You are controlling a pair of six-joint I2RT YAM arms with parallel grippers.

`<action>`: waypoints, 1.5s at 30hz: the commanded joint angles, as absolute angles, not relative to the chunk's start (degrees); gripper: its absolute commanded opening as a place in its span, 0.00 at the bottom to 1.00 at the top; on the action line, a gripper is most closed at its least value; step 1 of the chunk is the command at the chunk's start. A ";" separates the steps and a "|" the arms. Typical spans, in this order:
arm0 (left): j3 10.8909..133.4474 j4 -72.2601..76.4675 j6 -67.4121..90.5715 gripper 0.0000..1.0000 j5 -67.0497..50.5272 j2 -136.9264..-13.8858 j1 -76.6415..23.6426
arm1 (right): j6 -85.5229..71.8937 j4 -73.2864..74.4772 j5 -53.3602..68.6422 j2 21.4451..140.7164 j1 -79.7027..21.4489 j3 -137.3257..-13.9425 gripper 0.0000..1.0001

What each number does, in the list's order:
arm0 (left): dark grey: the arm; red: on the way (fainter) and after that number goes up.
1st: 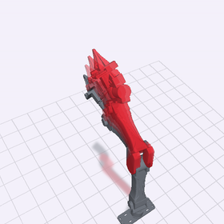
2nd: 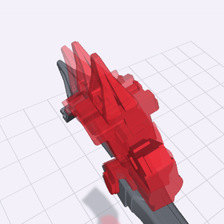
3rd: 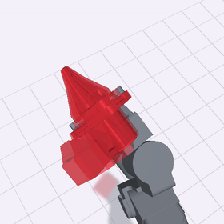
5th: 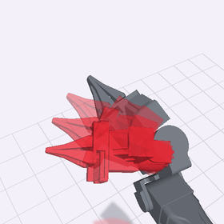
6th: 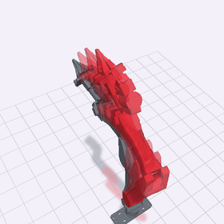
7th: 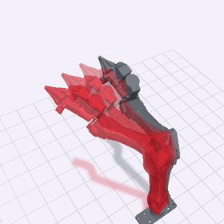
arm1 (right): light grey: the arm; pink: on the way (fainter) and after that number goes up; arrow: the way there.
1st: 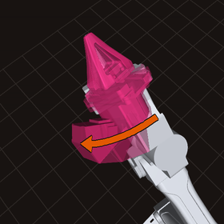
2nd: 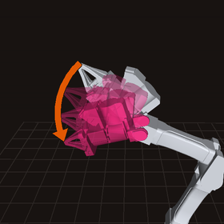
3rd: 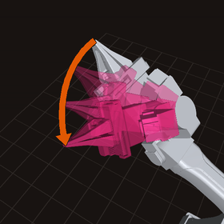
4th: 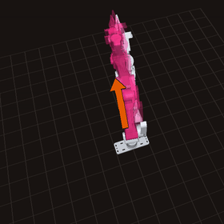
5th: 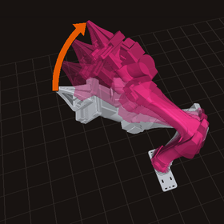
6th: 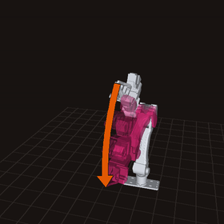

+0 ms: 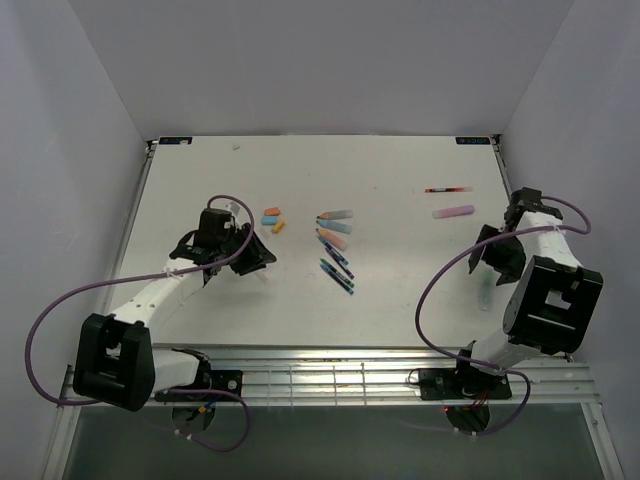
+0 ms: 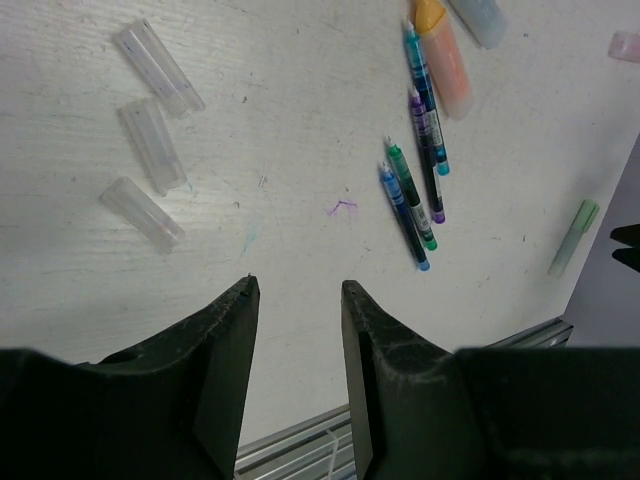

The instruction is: Open the pen caps

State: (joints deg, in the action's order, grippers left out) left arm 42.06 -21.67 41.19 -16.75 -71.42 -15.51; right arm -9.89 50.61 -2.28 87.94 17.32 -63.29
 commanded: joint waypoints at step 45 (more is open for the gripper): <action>47.09 -22.67 42.27 0.48 -20.12 -71.63 -15.64 | -8.08 49.22 4.72 97.82 -0.48 -72.57 0.08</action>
State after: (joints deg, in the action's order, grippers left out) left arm 41.98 -21.98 41.43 -17.98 -71.90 -15.51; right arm -4.60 47.59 -0.62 99.59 8.12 -66.67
